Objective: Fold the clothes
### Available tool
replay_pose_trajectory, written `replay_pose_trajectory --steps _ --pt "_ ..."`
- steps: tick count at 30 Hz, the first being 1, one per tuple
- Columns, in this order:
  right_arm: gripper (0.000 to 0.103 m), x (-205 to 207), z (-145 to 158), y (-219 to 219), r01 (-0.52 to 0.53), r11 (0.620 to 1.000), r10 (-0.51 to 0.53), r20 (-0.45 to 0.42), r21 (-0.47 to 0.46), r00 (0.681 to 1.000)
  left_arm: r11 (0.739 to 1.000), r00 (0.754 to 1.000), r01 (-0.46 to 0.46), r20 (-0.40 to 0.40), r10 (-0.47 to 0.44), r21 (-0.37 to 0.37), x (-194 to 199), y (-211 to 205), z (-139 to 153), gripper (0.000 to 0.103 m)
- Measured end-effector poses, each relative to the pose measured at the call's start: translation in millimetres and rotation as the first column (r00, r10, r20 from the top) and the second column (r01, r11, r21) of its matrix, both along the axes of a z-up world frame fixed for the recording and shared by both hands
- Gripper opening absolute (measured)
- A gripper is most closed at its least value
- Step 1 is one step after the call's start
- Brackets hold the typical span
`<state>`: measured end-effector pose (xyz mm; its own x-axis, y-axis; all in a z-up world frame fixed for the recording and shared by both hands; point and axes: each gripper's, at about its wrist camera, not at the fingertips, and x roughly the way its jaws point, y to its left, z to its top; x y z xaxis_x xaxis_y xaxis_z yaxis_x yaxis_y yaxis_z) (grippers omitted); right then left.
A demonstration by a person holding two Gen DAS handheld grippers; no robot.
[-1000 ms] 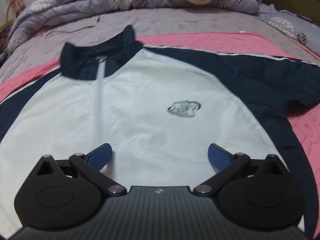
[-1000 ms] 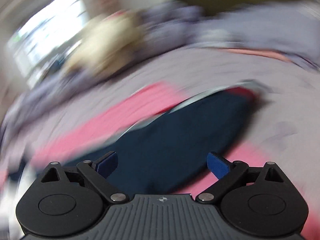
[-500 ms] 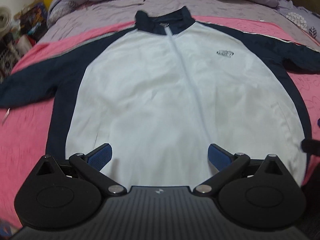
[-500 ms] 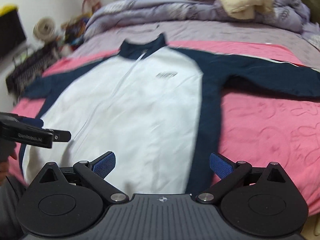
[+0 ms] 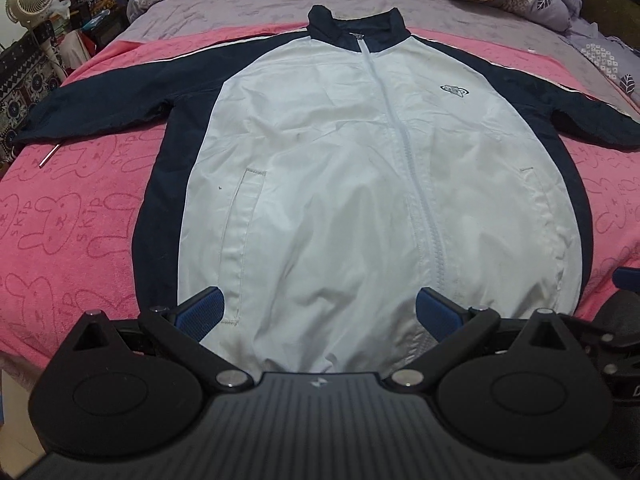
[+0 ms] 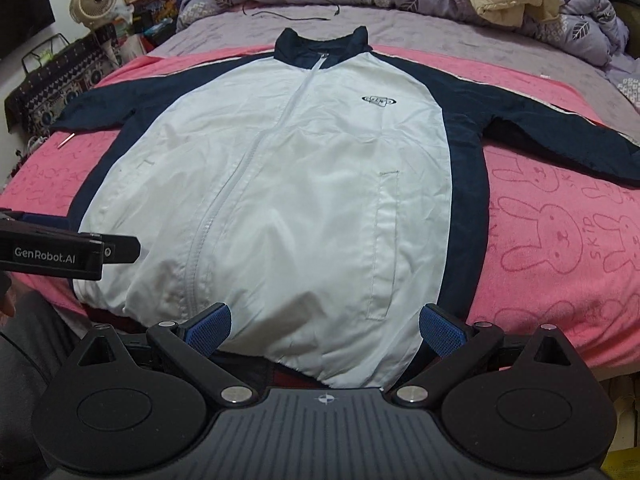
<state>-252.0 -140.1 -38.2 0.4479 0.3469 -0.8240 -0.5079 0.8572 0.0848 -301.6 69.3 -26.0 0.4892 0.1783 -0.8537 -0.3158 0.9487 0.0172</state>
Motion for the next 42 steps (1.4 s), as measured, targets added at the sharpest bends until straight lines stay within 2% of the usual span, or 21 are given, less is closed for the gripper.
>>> replay_pose_trajectory --steps 5,12,27,35,42 --pt "0.102 -14.6 0.9 4.0 -0.016 1.000 0.016 -0.013 -0.018 1.000 1.000 1.000 0.011 0.013 -0.012 0.012 -12.1 -5.9 7.0 0.103" --pt "0.102 -28.8 11.3 6.1 -0.034 0.998 0.035 0.020 -0.047 0.999 0.999 1.000 0.023 0.017 -0.024 0.028 -24.6 -13.9 13.4 0.103" --pt "0.102 -33.3 8.4 7.1 -0.038 0.995 0.038 -0.002 -0.090 0.999 0.998 0.999 0.045 -0.027 -0.045 0.037 -28.1 -24.0 8.1 0.103" --pt "0.102 -32.8 11.7 9.7 -0.047 0.991 0.049 0.015 -0.122 0.999 0.998 0.997 0.059 -0.058 -0.057 0.031 -27.7 -28.2 3.3 0.103" --pt "0.102 -33.5 10.6 9.4 -0.047 0.991 0.049 0.010 -0.129 0.999 0.998 0.997 0.053 -0.056 -0.051 0.030 -28.6 -27.5 4.6 0.103"
